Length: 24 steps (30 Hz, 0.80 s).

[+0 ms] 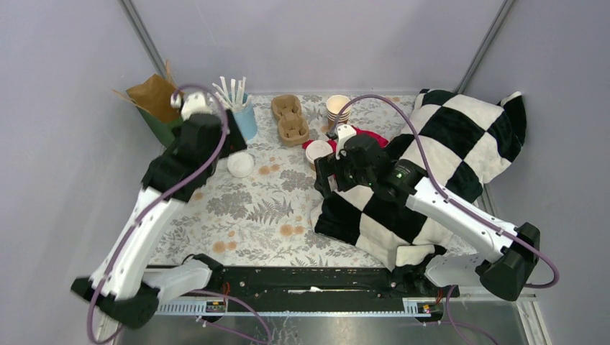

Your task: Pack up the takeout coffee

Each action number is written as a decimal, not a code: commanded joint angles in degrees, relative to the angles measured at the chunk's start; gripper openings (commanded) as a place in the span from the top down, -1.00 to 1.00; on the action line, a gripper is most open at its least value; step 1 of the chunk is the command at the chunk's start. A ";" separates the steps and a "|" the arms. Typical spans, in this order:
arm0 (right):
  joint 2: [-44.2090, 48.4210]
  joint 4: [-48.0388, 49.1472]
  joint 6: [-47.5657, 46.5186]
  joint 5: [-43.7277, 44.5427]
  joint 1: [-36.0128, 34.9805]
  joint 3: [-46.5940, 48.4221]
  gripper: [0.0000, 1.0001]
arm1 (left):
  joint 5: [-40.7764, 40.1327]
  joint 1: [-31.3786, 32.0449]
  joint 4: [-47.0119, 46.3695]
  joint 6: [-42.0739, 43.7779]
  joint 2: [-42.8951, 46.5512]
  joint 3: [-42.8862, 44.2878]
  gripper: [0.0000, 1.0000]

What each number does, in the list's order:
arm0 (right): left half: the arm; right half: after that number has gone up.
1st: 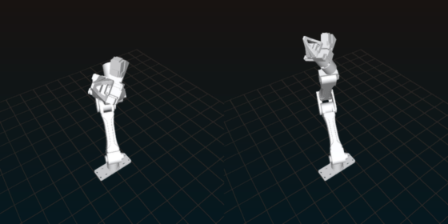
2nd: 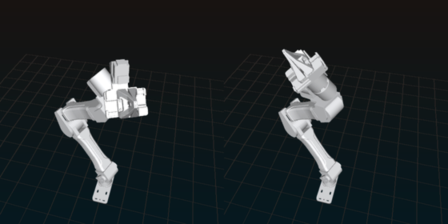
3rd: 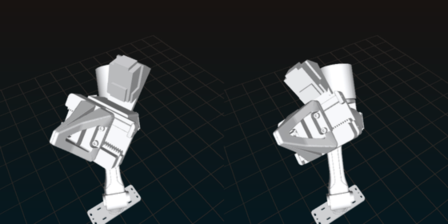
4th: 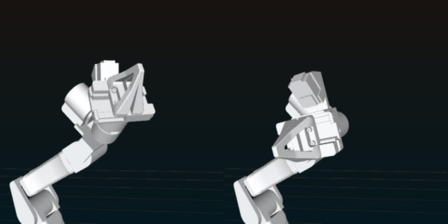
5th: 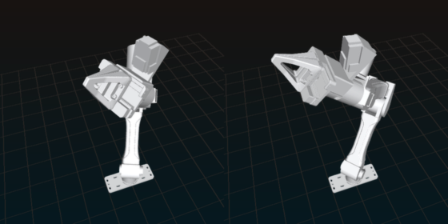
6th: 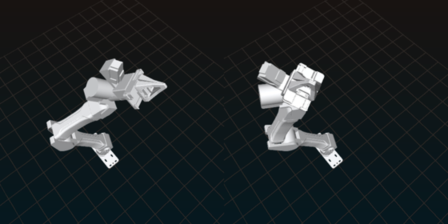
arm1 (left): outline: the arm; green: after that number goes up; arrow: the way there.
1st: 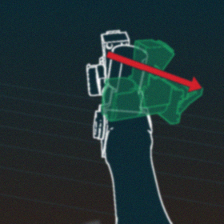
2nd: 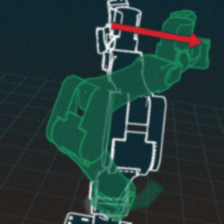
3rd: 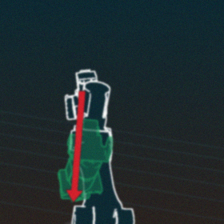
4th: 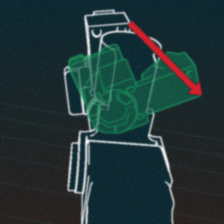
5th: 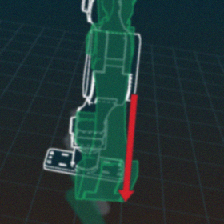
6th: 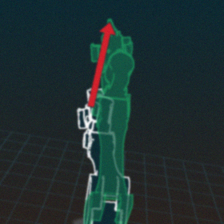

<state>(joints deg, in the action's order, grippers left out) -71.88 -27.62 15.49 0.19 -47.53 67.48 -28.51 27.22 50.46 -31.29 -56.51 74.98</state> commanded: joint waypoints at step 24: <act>5.91 -24.82 2.09 6.90 3.40 13.54 -0.99 | 16.56 0.50 3.03 -10.64 -43.70 22.06 -0.64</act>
<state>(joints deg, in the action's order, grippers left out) -69.97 -49.08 16.14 3.29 -44.56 79.77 -10.87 26.33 55.59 -40.64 -96.79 92.99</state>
